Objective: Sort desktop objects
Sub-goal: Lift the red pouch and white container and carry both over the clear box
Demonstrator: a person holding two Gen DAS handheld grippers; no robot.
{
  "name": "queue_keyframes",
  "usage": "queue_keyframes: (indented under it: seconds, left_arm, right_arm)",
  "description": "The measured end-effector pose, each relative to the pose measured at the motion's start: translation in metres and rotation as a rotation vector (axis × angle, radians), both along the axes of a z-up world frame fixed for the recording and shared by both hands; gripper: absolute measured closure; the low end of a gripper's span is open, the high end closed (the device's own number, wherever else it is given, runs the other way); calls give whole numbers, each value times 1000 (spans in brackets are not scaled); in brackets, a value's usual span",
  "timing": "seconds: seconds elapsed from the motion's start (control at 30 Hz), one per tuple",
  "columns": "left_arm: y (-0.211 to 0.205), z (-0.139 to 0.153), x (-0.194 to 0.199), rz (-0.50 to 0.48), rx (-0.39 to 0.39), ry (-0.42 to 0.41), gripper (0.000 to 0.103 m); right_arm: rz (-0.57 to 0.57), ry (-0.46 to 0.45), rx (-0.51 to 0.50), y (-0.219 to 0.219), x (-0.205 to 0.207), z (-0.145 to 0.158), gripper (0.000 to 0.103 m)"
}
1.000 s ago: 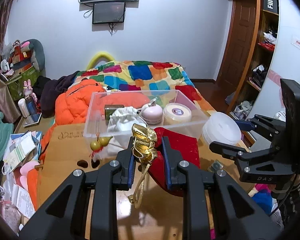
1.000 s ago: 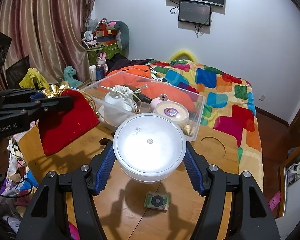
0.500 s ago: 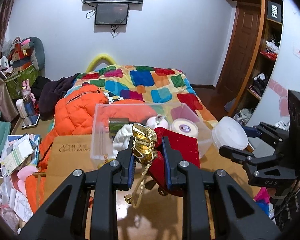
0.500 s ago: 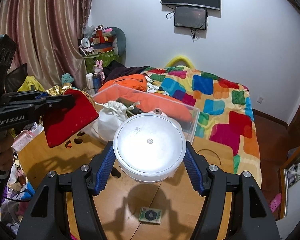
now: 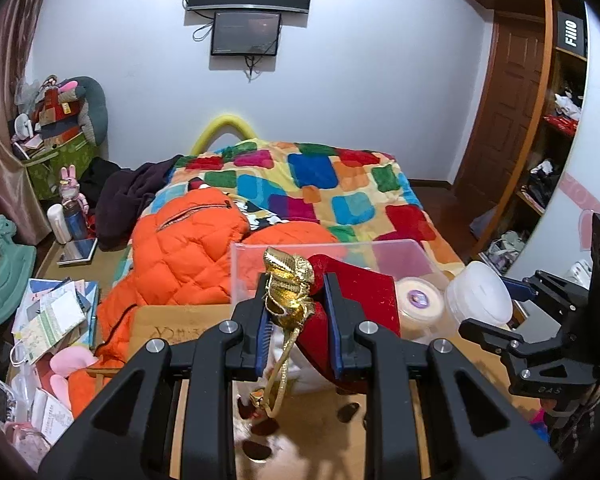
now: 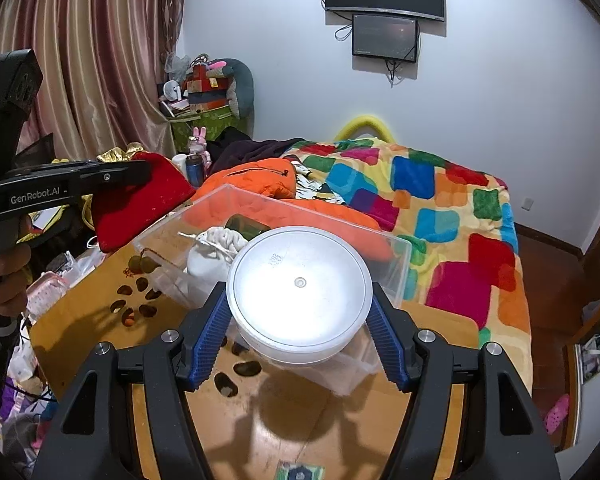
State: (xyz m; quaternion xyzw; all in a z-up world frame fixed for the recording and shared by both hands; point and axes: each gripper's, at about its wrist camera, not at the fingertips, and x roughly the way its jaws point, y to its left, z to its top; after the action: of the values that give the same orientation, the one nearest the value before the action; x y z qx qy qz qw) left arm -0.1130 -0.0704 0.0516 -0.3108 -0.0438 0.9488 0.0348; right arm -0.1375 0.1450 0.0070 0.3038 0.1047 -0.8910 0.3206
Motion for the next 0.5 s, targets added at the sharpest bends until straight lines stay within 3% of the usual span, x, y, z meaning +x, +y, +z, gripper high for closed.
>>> queue_keyframes:
  seconds: [0.5]
  left_arm:
    - [-14, -13, -40, 19, -15, -9, 80]
  right_arm:
    - [20, -22, 14, -33, -39, -10, 40]
